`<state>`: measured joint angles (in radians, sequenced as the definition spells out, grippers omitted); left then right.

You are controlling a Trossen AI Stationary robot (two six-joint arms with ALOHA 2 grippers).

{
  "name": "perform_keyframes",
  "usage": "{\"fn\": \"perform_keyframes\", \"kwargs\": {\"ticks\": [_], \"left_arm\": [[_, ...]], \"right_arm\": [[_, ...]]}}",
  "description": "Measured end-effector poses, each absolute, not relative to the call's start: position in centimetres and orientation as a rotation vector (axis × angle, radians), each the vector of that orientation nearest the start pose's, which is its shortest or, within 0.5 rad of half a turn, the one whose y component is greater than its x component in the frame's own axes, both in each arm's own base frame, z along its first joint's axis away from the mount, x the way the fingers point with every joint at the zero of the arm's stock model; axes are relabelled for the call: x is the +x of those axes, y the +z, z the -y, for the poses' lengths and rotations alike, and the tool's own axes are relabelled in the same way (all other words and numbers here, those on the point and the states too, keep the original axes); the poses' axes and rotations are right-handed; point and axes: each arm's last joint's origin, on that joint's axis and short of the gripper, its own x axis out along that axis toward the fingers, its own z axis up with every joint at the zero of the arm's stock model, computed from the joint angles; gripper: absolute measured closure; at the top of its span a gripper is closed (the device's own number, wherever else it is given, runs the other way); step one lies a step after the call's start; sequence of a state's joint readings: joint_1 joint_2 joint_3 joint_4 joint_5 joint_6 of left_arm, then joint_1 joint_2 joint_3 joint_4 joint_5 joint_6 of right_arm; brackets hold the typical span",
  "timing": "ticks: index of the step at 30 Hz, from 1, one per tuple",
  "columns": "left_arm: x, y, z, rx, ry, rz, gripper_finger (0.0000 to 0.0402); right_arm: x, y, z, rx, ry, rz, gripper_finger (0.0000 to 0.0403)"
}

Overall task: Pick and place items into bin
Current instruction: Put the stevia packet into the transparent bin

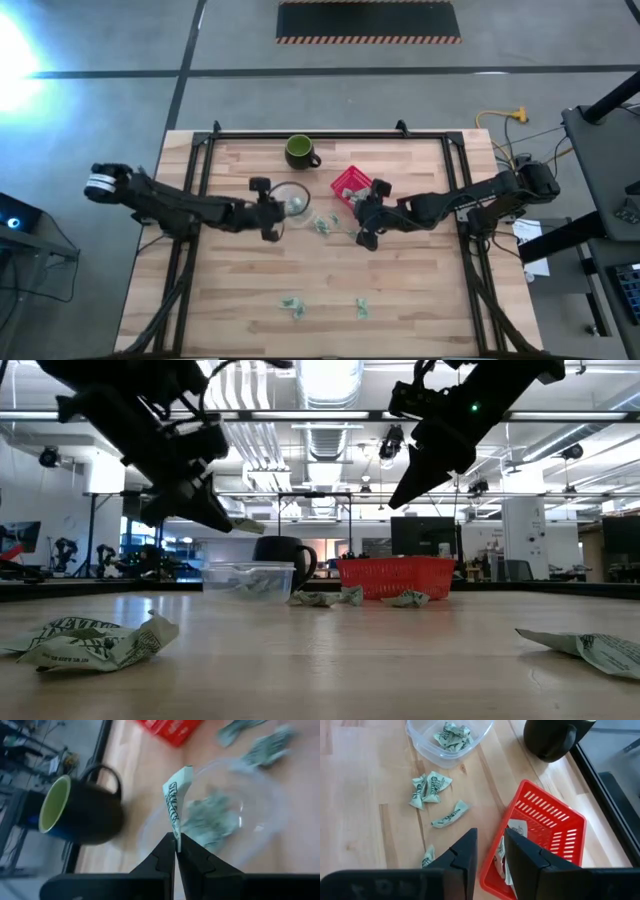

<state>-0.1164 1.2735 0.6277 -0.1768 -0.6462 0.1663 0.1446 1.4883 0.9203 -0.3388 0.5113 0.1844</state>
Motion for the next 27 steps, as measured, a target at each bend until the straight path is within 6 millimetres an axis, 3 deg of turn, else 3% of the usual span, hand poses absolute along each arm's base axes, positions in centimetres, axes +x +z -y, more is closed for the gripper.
{"fn": "perform_keyframes", "kwargs": {"ticks": [8, 27], "left_arm": [[24.2, 17.7, -1.0, 0.47, 0.45, -0.899, 0.0402], [24.7, 17.3, -1.3, 0.475, 0.458, -0.906, 0.0389]], "right_arm": [[29.3, 21.2, -3.3, -0.118, -0.387, -0.822, 0.0317], [29.3, 21.2, -3.4, -0.116, -0.381, -0.821, 0.0322]]}}
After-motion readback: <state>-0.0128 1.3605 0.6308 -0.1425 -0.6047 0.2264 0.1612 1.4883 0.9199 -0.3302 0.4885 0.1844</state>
